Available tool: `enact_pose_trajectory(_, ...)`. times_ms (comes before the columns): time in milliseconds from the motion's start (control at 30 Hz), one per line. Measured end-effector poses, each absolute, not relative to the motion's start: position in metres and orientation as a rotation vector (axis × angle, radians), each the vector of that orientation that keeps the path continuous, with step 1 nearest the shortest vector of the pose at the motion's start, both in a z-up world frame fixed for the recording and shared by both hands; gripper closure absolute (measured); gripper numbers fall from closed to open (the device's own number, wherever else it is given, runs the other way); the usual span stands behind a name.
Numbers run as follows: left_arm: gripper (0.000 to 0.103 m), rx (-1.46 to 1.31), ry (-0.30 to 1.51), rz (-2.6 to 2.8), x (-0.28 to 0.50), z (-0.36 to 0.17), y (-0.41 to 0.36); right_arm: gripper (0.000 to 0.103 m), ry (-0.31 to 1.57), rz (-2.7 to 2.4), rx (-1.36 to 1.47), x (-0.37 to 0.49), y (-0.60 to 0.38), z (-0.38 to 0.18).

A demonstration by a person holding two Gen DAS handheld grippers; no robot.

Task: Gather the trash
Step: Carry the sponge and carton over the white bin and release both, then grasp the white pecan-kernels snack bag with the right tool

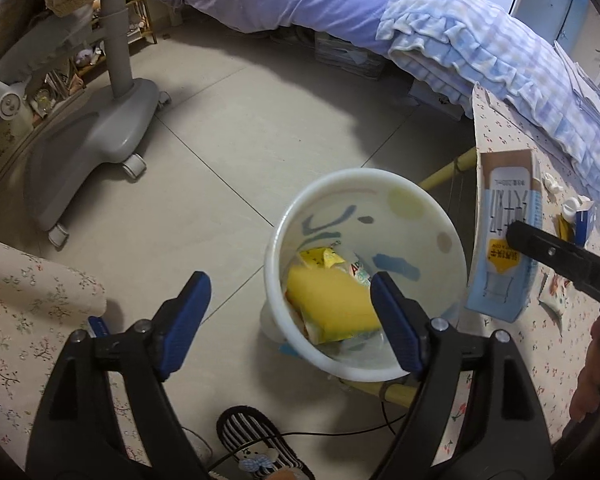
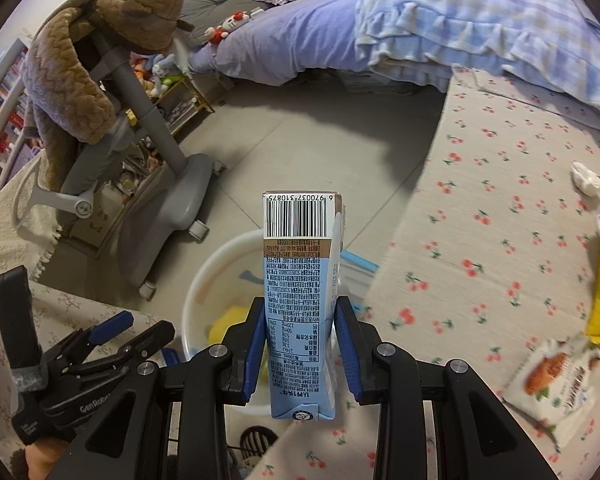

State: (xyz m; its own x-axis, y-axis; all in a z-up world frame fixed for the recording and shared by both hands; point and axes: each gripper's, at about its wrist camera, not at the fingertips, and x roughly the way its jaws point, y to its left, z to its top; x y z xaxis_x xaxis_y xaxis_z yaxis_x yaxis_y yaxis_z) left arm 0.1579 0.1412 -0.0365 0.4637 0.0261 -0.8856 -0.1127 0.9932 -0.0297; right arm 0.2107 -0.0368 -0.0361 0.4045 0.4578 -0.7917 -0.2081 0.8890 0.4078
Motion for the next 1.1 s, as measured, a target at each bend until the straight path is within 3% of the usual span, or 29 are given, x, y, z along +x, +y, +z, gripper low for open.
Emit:
enact_pose_trajectory(133, 0.02, -0.076, 1.077, 0.09, 0.158, -0.035, 0.142, 0.063, 1.071, 0.463, 0.276, 0.215, -0.029, -0.04)
enact_pose_trajectory(167, 0.02, -0.074, 1.077, 0.09, 0.158, -0.035, 0.142, 0.048, 1.075, 0.465, 0.279, 0.215, -0.029, -0.041)
enact_pose_trajectory(233, 0.019, -0.074, 1.079, 0.089, 0.158, -0.035, 0.141, 0.035, 1.067, 0.44, 0.281, 0.213, -0.031, -0.039)
enact_pose_trajectory(600, 0.017, -0.057, 1.084, 0.056, 0.153, -0.033, 0.126, 0.033, 1.022, 0.354, 0.203, 0.19, -0.068, -0.011)
enact_pose_trajectory(1100, 0.011, 0.047, 1.101, -0.039, 0.141, -0.037, 0.071, 0.029, 1.047, 0.091, 0.254, 0.157, -0.2, -0.008)
